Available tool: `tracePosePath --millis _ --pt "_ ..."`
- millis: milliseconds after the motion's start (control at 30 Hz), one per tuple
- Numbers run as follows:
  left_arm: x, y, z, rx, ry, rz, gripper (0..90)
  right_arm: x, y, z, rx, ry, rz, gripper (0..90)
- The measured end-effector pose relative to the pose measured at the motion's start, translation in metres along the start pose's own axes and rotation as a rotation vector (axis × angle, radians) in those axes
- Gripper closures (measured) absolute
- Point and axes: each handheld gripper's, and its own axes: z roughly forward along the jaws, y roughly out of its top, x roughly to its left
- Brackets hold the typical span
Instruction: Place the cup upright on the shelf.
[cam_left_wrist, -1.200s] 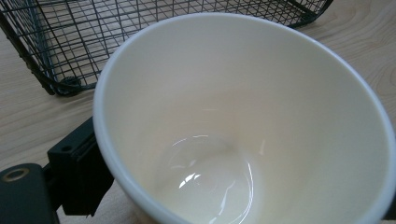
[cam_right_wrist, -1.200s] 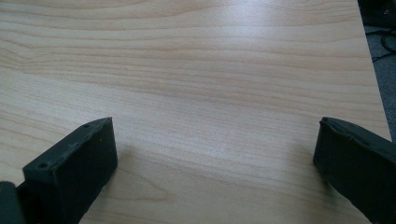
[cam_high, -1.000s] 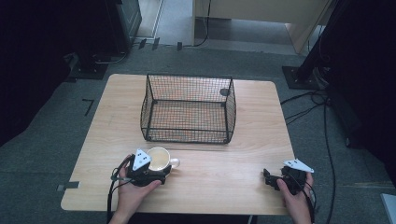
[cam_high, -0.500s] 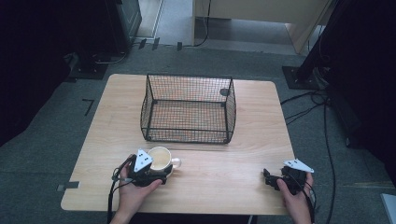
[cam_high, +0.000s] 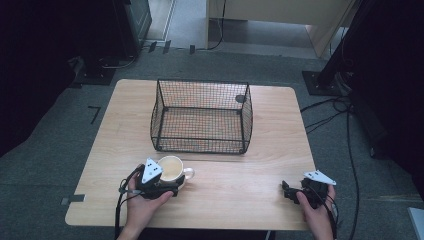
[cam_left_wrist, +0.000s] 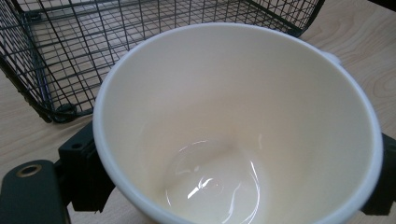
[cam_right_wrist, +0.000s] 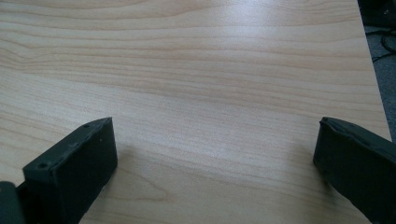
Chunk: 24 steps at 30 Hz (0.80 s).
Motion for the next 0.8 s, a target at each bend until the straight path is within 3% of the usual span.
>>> tracePosePath --millis 800 --pt "-0.003 0.040 -0.011 -0.082 -0.010 0.023 9.5 0.000 0.000 0.000 0.000 0.000 0.000 0.0"
